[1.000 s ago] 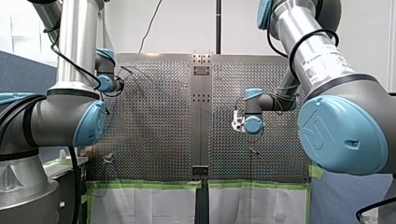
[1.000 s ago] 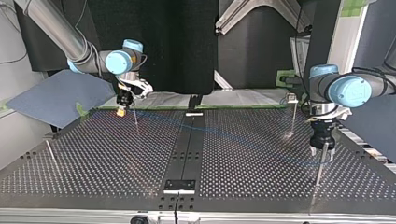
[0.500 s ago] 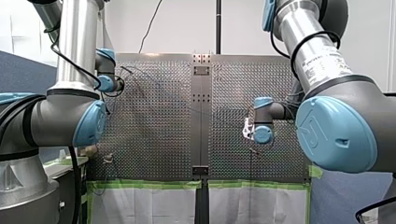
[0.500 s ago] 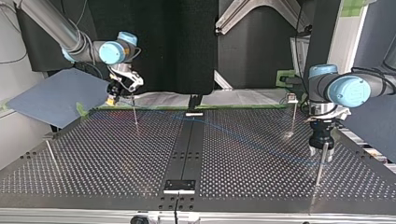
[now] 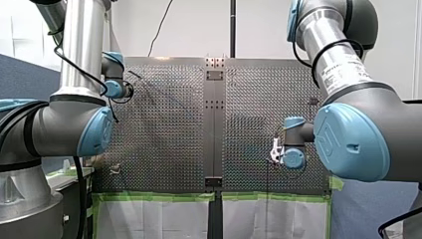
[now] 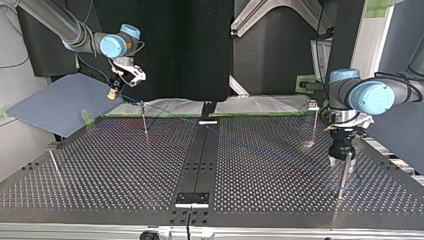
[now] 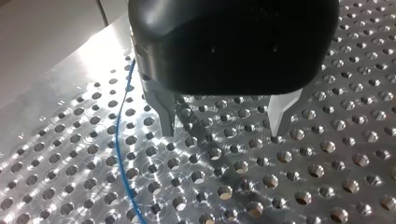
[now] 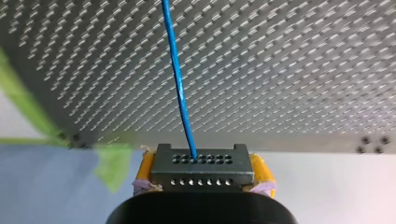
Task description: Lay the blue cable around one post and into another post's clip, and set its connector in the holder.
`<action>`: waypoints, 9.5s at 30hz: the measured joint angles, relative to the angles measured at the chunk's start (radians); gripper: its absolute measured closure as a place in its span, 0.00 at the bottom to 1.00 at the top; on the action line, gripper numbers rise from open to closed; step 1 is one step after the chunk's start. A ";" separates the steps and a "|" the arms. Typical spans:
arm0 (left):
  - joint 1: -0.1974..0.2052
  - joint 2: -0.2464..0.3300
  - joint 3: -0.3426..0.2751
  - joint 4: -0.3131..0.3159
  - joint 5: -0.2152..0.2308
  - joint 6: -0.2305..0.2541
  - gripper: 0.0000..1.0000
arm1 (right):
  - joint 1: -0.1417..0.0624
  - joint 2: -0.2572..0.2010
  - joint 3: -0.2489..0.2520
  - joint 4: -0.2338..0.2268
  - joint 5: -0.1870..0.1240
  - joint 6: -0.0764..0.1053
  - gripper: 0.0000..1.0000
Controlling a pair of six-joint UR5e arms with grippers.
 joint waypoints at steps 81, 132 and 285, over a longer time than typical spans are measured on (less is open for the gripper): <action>-0.084 0.137 -0.158 -0.135 -0.086 0.113 0.01 | -0.223 0.182 0.053 -0.196 -0.624 -0.048 1.00; -0.119 0.484 0.070 -0.602 -0.196 0.472 0.01 | -0.201 0.178 0.042 -0.195 -0.627 -0.028 1.00; -0.457 0.218 -0.086 -0.857 -0.309 0.410 0.01 | -0.182 0.177 0.043 -0.160 -0.613 -0.051 1.00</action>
